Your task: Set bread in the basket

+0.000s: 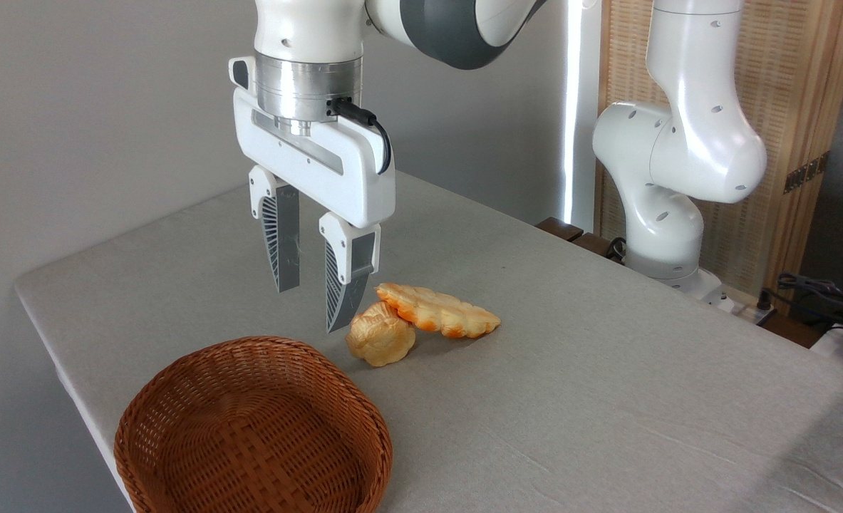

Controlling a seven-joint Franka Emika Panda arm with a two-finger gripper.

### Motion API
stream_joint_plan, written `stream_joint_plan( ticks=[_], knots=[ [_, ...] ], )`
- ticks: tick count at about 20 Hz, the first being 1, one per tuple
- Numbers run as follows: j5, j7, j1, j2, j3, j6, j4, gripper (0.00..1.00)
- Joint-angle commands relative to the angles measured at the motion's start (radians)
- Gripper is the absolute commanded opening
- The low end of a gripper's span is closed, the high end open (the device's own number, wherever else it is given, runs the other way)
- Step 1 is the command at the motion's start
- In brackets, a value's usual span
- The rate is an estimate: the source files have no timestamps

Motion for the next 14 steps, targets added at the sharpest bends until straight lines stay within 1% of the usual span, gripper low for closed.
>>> stream_joint_plan(
  ticks=[1,14],
  knots=[
    [0.016,0.047,0.002,0.014,-0.007,-0.124,0.059,1.0],
    [0.016,0.04,0.002,0.014,-0.007,-0.125,0.059,1.0]
  ],
)
